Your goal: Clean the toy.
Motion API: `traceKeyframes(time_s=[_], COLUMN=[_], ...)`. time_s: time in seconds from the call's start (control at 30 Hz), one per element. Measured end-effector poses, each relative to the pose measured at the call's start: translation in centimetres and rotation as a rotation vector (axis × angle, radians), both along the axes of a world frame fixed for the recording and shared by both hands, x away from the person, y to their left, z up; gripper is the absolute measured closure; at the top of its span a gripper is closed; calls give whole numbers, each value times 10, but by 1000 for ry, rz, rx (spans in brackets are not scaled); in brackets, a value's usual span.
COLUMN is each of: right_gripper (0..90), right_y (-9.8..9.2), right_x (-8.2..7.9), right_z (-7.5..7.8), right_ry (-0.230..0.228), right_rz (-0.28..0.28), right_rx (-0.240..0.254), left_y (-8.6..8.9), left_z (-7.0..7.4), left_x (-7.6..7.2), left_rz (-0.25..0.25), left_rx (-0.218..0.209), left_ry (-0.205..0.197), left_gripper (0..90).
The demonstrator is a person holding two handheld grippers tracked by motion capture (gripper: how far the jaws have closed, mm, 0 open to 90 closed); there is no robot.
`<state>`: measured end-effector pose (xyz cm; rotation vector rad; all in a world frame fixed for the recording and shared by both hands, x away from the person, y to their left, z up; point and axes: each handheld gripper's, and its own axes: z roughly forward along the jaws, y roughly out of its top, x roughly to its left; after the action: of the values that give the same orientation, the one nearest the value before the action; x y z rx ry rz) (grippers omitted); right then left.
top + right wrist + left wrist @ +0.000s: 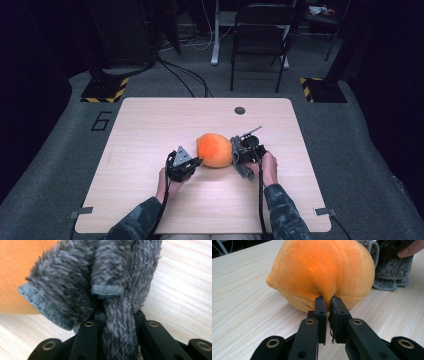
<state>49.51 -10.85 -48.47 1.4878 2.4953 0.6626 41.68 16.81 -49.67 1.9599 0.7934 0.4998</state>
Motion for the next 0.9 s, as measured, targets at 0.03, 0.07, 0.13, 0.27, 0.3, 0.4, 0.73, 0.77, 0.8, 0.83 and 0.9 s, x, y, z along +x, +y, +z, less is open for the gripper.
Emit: traceKeyframes(time_s=[0.03, 0.07, 0.13, 0.27, 0.3, 0.4, 0.73, 0.77, 0.8, 0.83, 0.9], right_gripper=[741, 742, 742, 742, 742, 742, 744, 744, 744, 744, 744], right_y=[0, -4, -7, -6, -6, 20, 26, 26, 27, 27, 29], right_x=[0, -1, -2, -15, -15, -20, -17, -17, -18, -18, -19], right_z=[0, 8, 15, 61, 61, 58, 40, 40, 40, 40, 41], right_ry=[0, -22, -49, -177, -177, -169, -149, -149, -153, -153, -159], right_rz=[0, -11, -13, 13, 13, 98, 102, 101, 99, 99, 108], right_rx=[0, -23, -21, 82, 82, 73, 73, 74, 76, 76, 57], left_y=[0, 1, 1, -1, -1, -1, -11, -13, -16, -19, -24], left_z=[0, 0, 1, 1, 1, 1, 4, 1, -1, -3, -5], left_x=[0, 0, -1, 0, 0, 0, -11, -9, -6, -4, -2], left_rz=[0, -4, -6, -14, -14, -10, 15, 17, 22, 19, 32], left_rx=[0, 1, 0, -4, -4, 4, 149, 157, 162, 166, 173], left_ry=[0, 5, 6, 2, 2, -6, -126, -127, -121, -116, -127], left_gripper=[838, 838, 837, 835, 835, 831, 463, 445, 428, 428, 484])
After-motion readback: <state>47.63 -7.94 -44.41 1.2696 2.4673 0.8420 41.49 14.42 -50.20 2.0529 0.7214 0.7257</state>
